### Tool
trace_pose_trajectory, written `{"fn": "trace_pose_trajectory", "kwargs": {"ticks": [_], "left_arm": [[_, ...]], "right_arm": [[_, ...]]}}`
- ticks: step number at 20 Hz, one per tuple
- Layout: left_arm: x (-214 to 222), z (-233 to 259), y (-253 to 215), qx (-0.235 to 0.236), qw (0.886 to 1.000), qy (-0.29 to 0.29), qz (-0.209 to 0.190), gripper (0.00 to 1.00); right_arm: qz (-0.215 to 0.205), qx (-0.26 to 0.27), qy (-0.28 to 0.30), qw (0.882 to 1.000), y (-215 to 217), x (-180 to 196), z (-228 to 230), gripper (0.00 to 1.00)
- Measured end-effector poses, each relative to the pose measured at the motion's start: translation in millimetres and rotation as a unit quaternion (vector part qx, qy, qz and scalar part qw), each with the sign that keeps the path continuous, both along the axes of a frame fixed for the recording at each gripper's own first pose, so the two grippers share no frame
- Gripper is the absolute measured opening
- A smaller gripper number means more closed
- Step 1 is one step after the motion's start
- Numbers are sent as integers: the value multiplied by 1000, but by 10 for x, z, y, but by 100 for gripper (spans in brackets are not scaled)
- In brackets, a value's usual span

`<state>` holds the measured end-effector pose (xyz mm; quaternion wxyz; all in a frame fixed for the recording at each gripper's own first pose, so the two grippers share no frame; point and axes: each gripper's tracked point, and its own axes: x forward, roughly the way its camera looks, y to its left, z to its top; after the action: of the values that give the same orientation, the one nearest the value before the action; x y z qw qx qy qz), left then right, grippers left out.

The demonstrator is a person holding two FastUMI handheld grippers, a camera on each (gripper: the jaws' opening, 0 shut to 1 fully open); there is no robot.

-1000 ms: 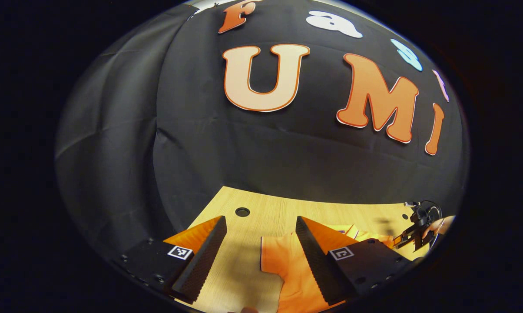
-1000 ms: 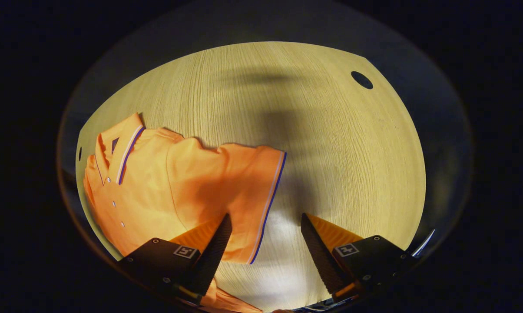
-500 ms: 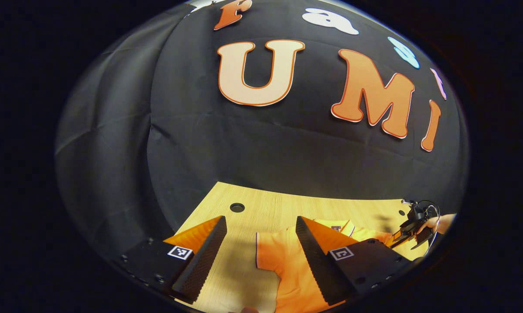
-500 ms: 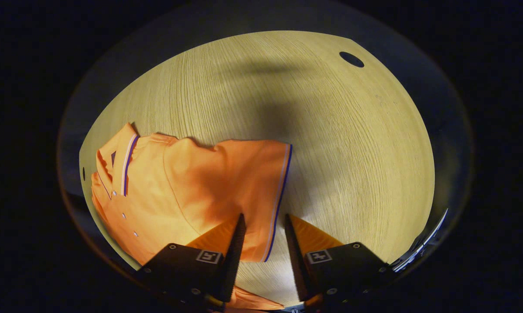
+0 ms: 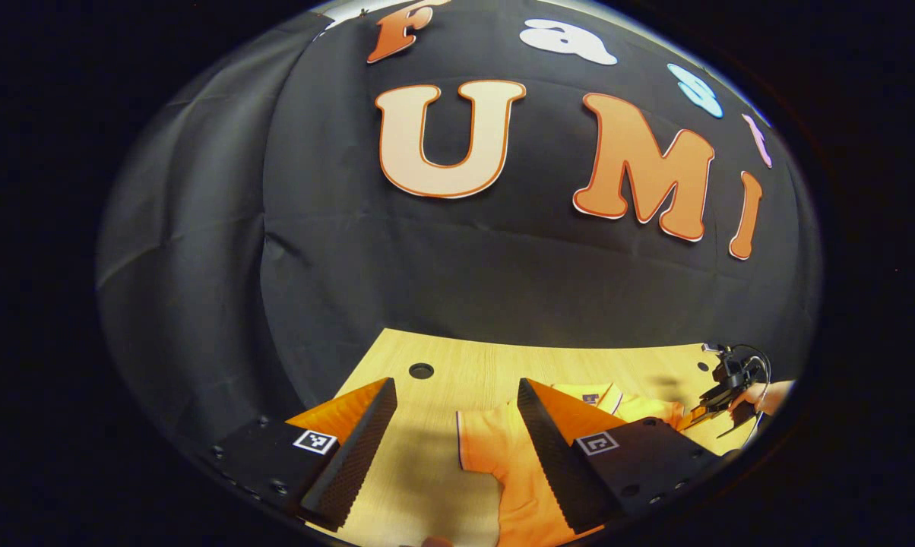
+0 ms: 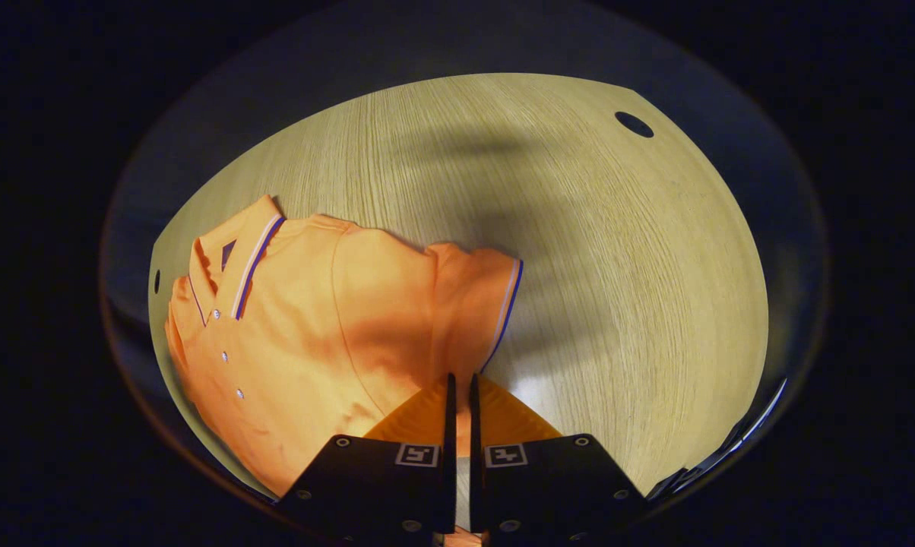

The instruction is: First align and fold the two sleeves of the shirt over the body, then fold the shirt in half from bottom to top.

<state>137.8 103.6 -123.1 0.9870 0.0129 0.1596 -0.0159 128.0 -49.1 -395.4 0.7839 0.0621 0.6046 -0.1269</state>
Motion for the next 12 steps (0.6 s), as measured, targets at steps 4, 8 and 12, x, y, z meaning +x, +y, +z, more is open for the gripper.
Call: {"fn": "trace_pose_trajectory", "kwargs": {"ticks": [4, 8, 12], "left_arm": [[-37, 81, 55, -3, 1000, -11, 0, 98], [-99, 122, 141, -10, 1000, -15, 1, 98], [-201, 154, 306, -15, 1000, -19, 1, 98]], "right_arm": [[-14, 21, -35, 999, 171, 81, 279, 8], [1, 13, -65, 998, 321, 131, 617, 8], [39, -17, -90, 995, 504, 147, 970, 8]]}}
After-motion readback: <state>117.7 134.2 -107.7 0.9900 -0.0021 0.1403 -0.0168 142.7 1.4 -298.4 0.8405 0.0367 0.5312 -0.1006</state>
